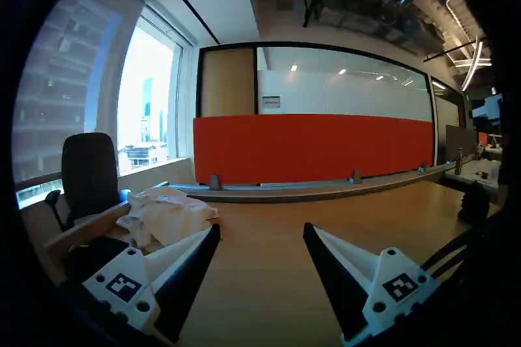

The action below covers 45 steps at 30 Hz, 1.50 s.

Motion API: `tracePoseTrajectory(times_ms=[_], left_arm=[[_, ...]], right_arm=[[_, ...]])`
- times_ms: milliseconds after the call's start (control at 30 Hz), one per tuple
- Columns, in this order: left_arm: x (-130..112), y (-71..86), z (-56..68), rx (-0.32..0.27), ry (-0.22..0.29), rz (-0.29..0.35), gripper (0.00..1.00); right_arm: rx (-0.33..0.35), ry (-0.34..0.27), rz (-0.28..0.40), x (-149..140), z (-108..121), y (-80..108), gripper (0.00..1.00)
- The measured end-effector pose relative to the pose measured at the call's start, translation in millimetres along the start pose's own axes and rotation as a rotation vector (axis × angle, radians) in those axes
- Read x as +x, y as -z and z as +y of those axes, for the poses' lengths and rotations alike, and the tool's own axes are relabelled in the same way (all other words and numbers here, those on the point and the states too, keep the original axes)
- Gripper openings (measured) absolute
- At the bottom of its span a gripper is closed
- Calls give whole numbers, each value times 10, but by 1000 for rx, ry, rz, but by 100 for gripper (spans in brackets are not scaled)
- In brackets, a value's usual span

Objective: Fold towel

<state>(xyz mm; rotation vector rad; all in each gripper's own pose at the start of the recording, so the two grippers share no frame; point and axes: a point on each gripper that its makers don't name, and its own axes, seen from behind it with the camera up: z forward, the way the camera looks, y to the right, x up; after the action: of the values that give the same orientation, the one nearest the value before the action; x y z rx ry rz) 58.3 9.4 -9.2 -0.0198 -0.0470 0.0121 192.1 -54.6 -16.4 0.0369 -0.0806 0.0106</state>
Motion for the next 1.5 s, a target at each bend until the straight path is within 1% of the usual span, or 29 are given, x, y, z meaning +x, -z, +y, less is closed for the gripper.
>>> tracePoseTrajectory(times_ms=[100,300,500,700,1000,1200,1500], left_arm=[[-126,-15,3,-2,-4,5,95],[-345,-58,0,-2,4,11,95],[-450,-64,37,-13,-9,30,95],[-546,-77,-4,-3,-11,34,95],[-557,-84,-57,2,18,47,95],[-555,-82,-48,0,13,47,95],[-565,-84,-47,-1,13,47,95]], right_arm=[[0,-1,2,-104,-3,-2,100],[-10,-2,4,-278,23,8,100],[-17,11,6,-372,43,22,100],[-18,12,11,-426,39,18,100],[-18,20,5,-498,7,21,100],[-12,19,7,-488,-27,18,100],[-11,38,14,-462,-15,8,100]])
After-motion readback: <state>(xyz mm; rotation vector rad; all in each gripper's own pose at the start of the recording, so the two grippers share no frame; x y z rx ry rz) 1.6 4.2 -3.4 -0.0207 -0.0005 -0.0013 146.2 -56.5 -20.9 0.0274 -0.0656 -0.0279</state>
